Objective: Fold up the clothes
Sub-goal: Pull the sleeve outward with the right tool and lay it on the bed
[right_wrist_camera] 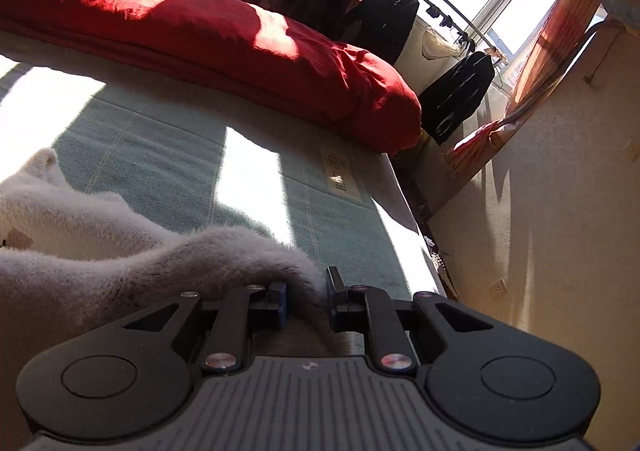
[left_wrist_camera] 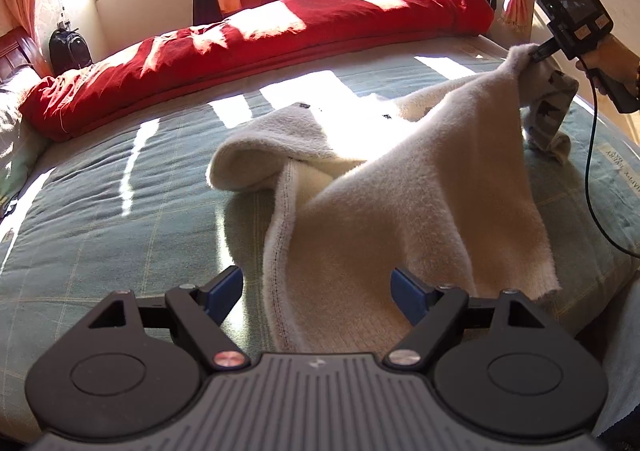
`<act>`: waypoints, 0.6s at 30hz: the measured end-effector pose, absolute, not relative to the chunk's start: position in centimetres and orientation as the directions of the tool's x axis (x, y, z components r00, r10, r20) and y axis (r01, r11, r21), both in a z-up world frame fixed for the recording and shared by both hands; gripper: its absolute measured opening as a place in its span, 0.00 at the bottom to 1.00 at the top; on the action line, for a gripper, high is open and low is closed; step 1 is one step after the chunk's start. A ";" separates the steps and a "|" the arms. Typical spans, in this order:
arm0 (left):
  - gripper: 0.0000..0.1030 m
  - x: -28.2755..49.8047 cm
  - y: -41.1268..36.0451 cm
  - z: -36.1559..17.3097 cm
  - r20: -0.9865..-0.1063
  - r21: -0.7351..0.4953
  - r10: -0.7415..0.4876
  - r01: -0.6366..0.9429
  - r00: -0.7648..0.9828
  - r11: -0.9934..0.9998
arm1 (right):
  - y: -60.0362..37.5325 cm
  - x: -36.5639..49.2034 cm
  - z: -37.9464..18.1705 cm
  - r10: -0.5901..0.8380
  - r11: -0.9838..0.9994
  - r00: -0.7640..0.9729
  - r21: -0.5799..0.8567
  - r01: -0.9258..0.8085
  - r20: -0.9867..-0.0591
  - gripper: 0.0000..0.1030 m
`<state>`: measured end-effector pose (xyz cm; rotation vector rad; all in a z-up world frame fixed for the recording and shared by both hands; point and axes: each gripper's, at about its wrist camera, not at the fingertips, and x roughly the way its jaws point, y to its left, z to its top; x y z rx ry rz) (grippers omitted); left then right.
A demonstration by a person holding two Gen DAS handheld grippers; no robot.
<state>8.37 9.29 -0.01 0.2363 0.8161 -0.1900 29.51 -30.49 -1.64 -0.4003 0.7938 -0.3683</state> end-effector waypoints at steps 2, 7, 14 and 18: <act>0.79 8.6 9.1 -0.3 -0.744 0.131 -0.079 0.260 0.664 0.957 | -31.2 29.1 -1.8 -0.407 0.899 0.630 -0.411 0.149 -0.662 0.20; 0.79 9.2 8.4 -0.8 -0.755 0.113 -0.100 0.279 0.648 0.954 | -32.3 26.7 -0.2 -0.265 0.962 0.643 -0.241 0.128 -0.719 0.26; 0.79 8.7 7.4 -0.5 -0.750 0.103 -0.111 0.282 0.652 0.954 | -34.5 22.3 2.5 -0.101 0.995 0.691 -0.055 0.089 -0.715 0.57; 0.79 8.4 6.9 -0.5 -0.755 0.103 -0.113 0.287 0.646 0.952 | -35.9 20.0 0.2 -0.029 1.000 0.671 -0.022 0.019 -0.741 0.74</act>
